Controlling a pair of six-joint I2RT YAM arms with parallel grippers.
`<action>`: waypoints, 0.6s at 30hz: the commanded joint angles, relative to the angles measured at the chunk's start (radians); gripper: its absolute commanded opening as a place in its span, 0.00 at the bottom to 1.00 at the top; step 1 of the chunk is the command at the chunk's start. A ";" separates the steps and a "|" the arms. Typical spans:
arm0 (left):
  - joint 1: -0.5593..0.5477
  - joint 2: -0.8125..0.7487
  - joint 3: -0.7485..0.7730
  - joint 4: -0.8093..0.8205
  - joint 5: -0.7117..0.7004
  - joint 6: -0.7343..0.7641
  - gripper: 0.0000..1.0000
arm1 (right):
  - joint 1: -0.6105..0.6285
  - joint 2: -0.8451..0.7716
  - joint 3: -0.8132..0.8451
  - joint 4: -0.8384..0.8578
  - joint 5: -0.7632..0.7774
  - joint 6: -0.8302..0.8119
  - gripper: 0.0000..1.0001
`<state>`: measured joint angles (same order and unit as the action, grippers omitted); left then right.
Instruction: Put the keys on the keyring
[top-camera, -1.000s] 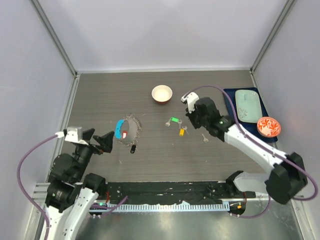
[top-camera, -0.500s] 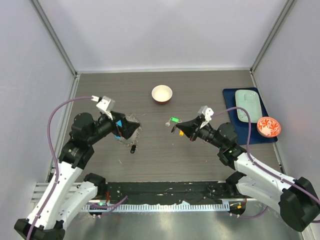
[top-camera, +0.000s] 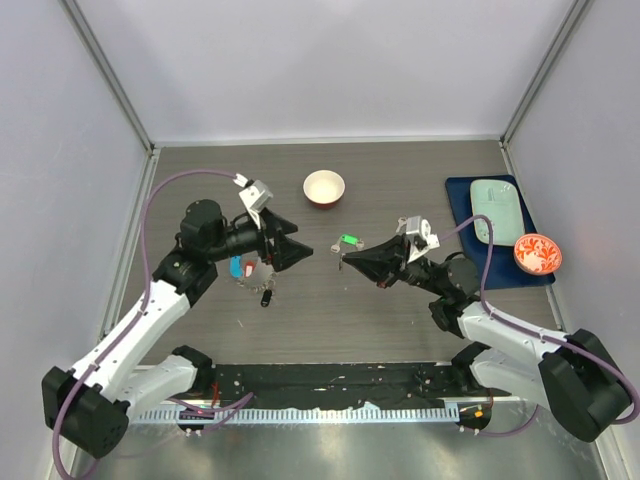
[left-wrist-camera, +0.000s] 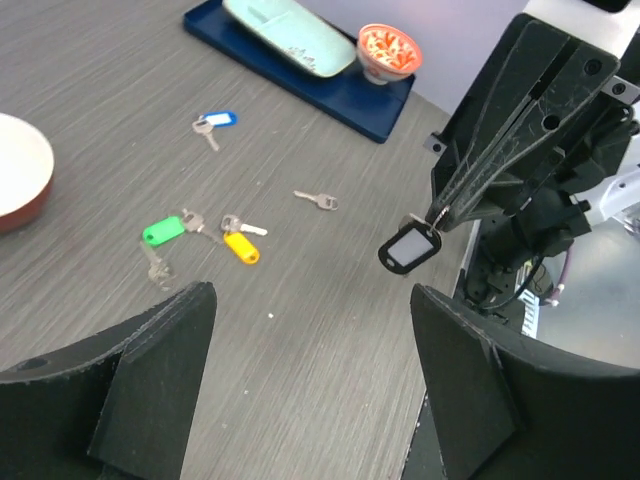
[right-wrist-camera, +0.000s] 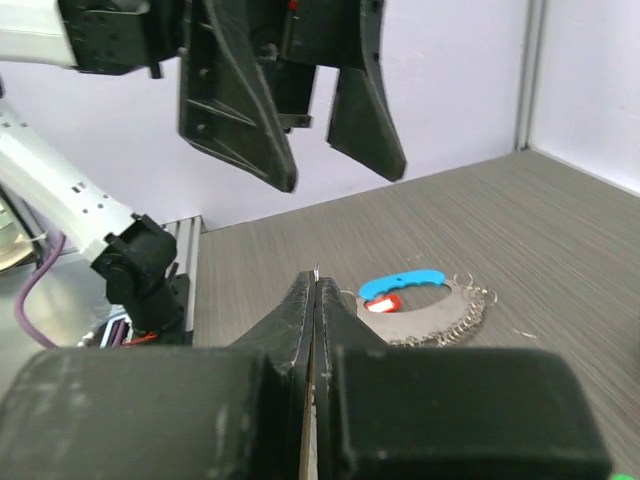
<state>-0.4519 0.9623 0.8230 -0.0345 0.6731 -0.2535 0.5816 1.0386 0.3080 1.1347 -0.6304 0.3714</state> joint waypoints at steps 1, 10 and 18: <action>-0.028 0.029 0.027 0.148 0.108 0.005 0.78 | 0.007 0.008 0.009 0.138 -0.086 0.043 0.01; -0.080 0.041 -0.036 0.216 0.198 0.010 0.55 | 0.038 0.090 0.033 0.188 -0.157 0.061 0.01; -0.119 0.079 -0.047 0.174 0.256 0.043 0.43 | 0.043 0.115 0.043 0.188 -0.161 0.055 0.01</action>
<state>-0.5510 1.0248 0.7757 0.1230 0.8764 -0.2443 0.6163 1.1477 0.3119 1.2503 -0.7776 0.4259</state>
